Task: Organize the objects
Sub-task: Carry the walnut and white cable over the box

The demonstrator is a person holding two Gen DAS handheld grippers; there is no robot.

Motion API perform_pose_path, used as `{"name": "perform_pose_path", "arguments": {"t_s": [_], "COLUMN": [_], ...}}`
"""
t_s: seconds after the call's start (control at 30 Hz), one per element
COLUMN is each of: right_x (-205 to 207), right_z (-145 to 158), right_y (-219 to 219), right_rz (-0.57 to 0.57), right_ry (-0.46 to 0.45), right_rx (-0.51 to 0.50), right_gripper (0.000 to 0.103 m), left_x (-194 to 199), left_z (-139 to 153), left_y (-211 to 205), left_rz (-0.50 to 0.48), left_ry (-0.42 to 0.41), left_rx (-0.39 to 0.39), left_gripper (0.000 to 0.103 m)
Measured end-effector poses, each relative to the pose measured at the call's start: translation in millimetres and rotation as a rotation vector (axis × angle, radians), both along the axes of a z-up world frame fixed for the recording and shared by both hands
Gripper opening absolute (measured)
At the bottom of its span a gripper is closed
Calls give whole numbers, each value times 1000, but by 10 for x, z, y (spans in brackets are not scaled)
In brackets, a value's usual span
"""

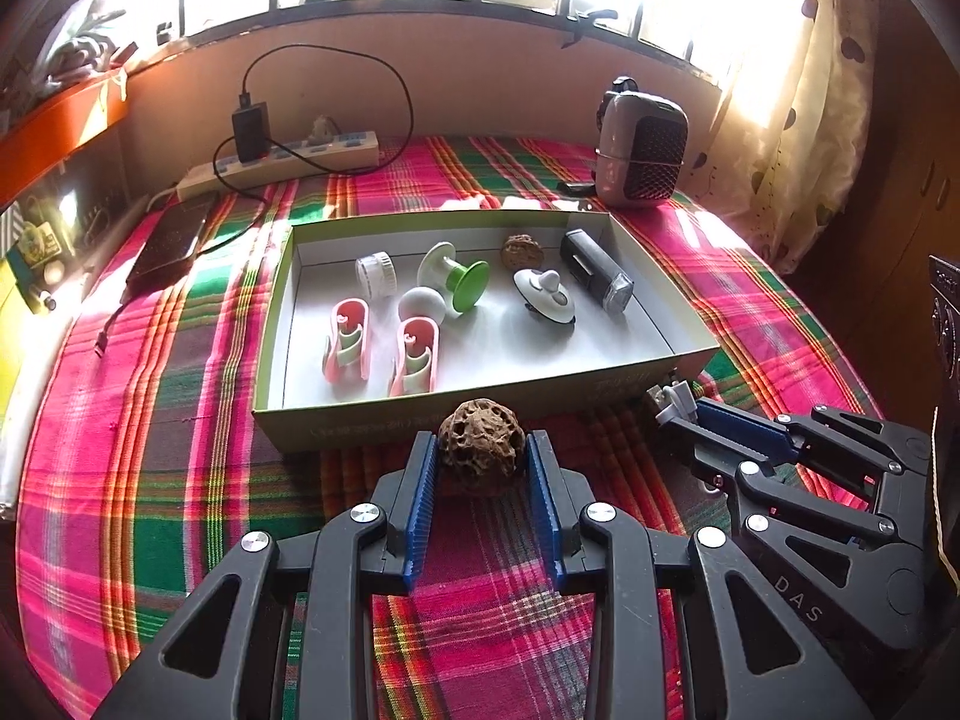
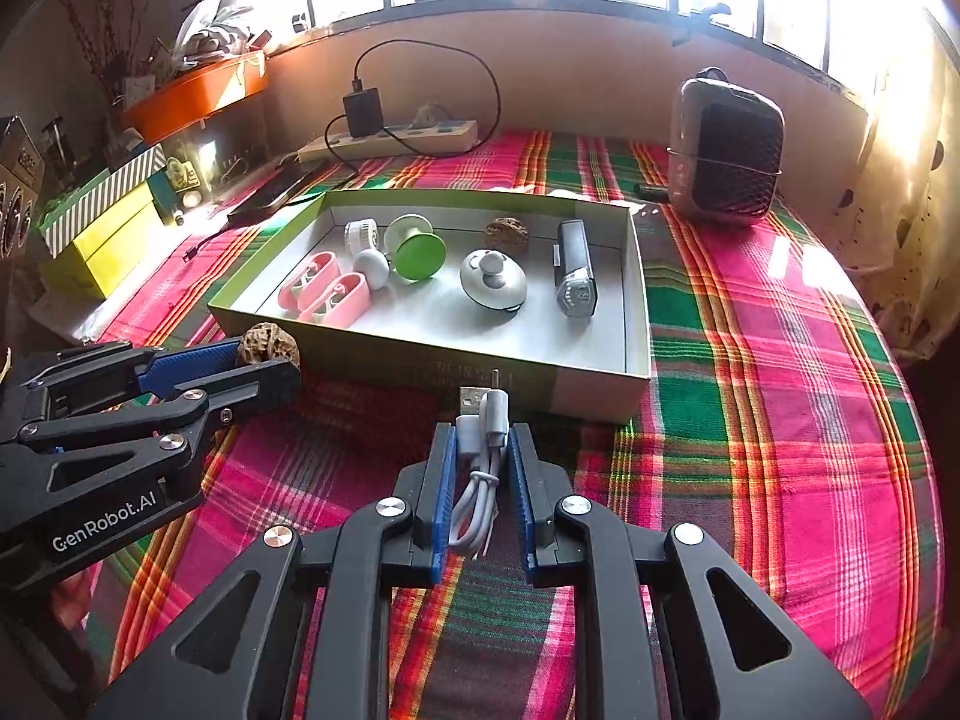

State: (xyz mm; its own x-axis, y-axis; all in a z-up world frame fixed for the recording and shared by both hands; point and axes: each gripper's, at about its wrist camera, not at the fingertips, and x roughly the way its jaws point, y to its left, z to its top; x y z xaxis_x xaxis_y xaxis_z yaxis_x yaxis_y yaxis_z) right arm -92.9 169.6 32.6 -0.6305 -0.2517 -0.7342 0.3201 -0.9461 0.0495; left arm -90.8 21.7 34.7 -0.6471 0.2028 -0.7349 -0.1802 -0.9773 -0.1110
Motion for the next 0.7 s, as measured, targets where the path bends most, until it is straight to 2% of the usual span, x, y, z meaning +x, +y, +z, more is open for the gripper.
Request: {"name": "perform_pose_path", "arguments": {"t_s": [0.43,0.7], "right_x": [-131,-360], "right_z": [191,300], "right_y": [31,73], "right_rz": [-4,-7], "right_ry": [38,44], "right_rx": [-17,-30], "right_gripper": [18,18], "left_x": [-133,-268], "left_z": [92,102], "left_y": [-11,45], "left_rz": [0,-15], "left_ry": [14,5], "left_rx": [17,30], "left_gripper": [28,28]}}
